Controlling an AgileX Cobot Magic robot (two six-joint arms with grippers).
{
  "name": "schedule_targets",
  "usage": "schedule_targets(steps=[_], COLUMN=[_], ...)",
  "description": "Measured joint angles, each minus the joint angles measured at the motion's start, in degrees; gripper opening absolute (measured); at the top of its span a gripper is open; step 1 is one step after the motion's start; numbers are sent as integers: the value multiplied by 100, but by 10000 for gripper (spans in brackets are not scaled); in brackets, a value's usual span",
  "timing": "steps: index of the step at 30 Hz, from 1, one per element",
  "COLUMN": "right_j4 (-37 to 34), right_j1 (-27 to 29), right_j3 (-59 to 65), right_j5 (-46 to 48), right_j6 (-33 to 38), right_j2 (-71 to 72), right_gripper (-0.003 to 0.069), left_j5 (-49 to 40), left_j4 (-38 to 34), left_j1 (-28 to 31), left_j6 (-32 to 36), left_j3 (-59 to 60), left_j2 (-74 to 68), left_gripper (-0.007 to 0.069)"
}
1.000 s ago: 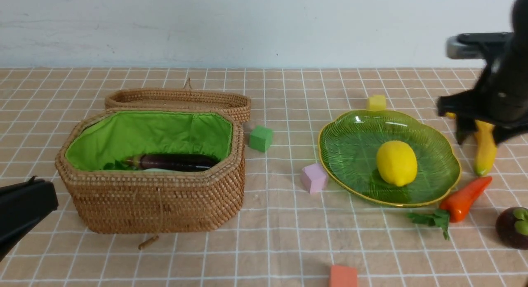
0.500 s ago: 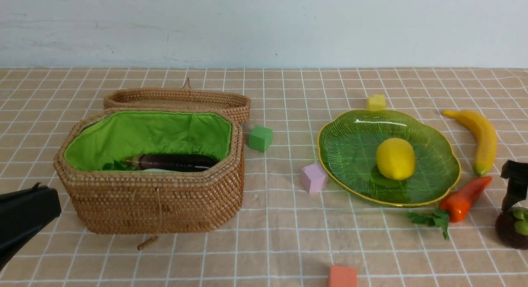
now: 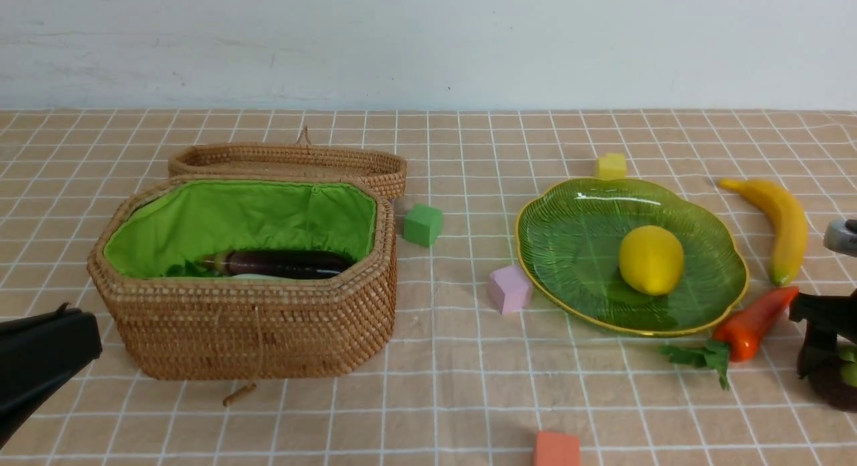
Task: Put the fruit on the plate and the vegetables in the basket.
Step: Use the right arm to grab a mangosteen and put it into the right plate
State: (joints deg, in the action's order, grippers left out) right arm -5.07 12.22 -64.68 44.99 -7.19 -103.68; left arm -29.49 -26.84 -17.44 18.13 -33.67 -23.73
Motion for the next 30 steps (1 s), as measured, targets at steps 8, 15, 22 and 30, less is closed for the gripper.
schedule_targets(steps=[8,15,22,30], right_j4=[-1291,-1816,-1666,-901], right_j1=[-1190,-2313,-2340,-2244], right_j3=[-533,-1364,-2027,-2253], right_j5=[-481,-1381,-1263,-161], right_j6=[1138,2320,2283,1505], right_j2=[813,-457,-1085,-580], right_gripper=[568,568,667,610], left_j5=[397,376,142,81], left_j4=[0,0,24,35], left_j1=[0,0,0,0], left_j6=[0,0,0,0], left_j3=[0,0,0,0], left_j2=[0,0,0,0], left_gripper=[-13,-13,-13,-13])
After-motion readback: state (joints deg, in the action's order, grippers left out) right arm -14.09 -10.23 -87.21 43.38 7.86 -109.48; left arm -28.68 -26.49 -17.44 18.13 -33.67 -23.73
